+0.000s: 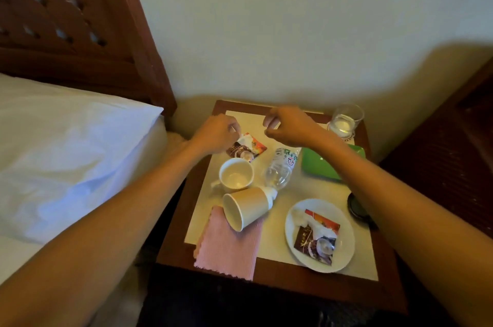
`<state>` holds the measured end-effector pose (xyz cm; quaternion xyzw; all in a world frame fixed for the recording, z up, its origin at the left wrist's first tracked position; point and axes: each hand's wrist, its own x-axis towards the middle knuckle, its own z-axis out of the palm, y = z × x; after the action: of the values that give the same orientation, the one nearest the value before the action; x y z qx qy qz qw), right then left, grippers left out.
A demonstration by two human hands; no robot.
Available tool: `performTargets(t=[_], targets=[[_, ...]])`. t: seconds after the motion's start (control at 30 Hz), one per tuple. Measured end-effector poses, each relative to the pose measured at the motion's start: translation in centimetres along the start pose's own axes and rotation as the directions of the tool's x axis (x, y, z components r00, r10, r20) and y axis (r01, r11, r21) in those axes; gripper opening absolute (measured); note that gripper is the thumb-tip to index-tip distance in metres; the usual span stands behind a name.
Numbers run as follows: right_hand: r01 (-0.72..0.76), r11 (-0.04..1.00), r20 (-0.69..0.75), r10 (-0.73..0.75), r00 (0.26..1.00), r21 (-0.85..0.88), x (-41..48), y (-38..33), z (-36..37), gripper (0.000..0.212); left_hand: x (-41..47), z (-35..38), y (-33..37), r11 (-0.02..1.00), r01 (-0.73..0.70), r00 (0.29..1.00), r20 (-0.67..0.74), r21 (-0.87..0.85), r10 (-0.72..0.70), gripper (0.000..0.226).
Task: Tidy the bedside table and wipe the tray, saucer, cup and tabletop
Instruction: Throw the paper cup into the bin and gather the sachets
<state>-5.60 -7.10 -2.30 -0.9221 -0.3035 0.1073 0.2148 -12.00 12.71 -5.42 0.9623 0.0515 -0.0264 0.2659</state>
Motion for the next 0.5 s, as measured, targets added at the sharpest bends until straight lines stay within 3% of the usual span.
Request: performTargets(t=[0.13, 0.23, 0.33, 0.5], targets=[[-0.032, 0.999, 0.013, 0.032, 0.999, 0.004, -0.3, 2.7, 0.8, 0.021, 3.6, 3.1, 1.0, 0.991, -0.010, 0.996, 0.095, 0.135, -0.003, 0.033], [-0.034, 0.999, 0.017, 0.034, 0.999, 0.014, -0.5, 3.9, 1.3, 0.025, 4.5, 4.6, 1.1, 0.986, -0.007, 0.993, 0.114, 0.167, -0.012, 0.031], [-0.016, 1.000, 0.022, 0.016, 1.000, 0.025, -0.8, 4.3, 1.6, 0.026, 4.5, 5.5, 1.0, 0.987, -0.007, 0.997, 0.074, 0.160, -0.005, 0.016], [0.035, 0.995, 0.041, -0.039, 0.998, 0.094, -1.9, 2.6, 1.8, 0.024, 3.3, 4.4, 1.1, 0.999, 0.013, 0.999, -0.049, 0.034, -0.011, 0.018]])
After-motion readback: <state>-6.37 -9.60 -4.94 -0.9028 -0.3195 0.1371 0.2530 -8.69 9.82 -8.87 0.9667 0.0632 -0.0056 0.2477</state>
